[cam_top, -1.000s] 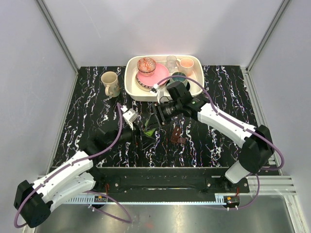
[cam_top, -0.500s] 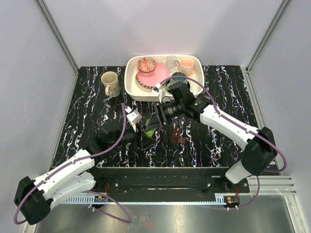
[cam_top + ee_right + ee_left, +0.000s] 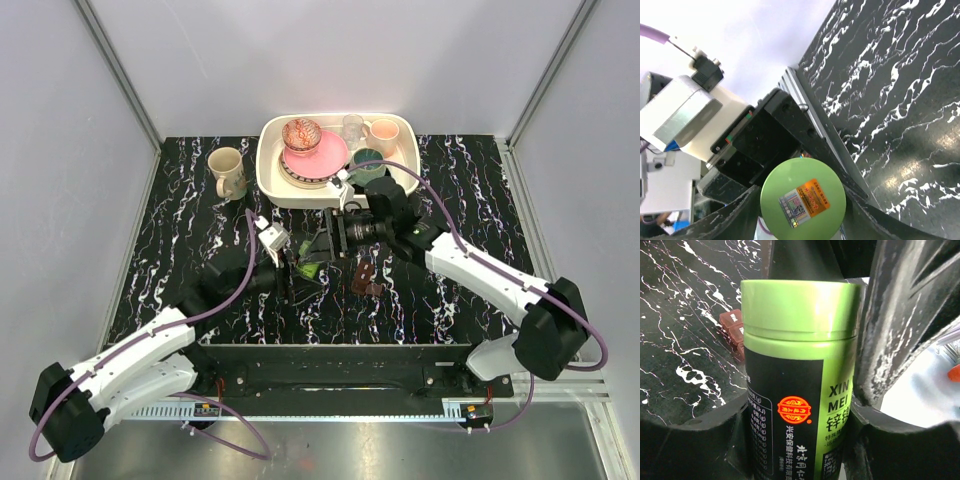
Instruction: Sort the pills into containers
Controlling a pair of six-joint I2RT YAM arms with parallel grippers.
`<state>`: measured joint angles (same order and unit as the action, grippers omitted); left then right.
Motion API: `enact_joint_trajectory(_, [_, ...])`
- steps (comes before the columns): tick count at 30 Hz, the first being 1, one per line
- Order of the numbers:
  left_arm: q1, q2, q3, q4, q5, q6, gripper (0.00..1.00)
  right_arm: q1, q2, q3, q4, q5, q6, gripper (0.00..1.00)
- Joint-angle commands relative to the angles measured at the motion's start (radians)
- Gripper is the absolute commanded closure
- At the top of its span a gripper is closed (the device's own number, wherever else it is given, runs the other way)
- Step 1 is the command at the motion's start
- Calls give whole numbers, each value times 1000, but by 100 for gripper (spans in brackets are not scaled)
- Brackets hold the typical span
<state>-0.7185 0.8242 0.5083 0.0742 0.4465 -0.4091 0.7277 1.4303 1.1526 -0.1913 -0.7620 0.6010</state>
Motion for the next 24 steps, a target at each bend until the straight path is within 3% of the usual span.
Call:
enact_joint_trajectory(1, [1,-11,18,114,-25,-37,100,4,-41,-39,251,72,163,30])
enact_joint_trajectory(5, [2,-7,21,122,-35,-45,100,4,-63,-73,357,153,246,29])
enact_joint_trajectory(11, [-2,4,22,131,-46,-48,100,4,-113,-88,316,320,249,32])
enact_joint_trajectory(15, [-4,7,18,141,-57,-53,100,4,-125,-80,277,339,235,36])
enact_joint_trajectory(24, [-7,26,22,167,-69,-66,100,6,-160,-119,242,380,244,33])
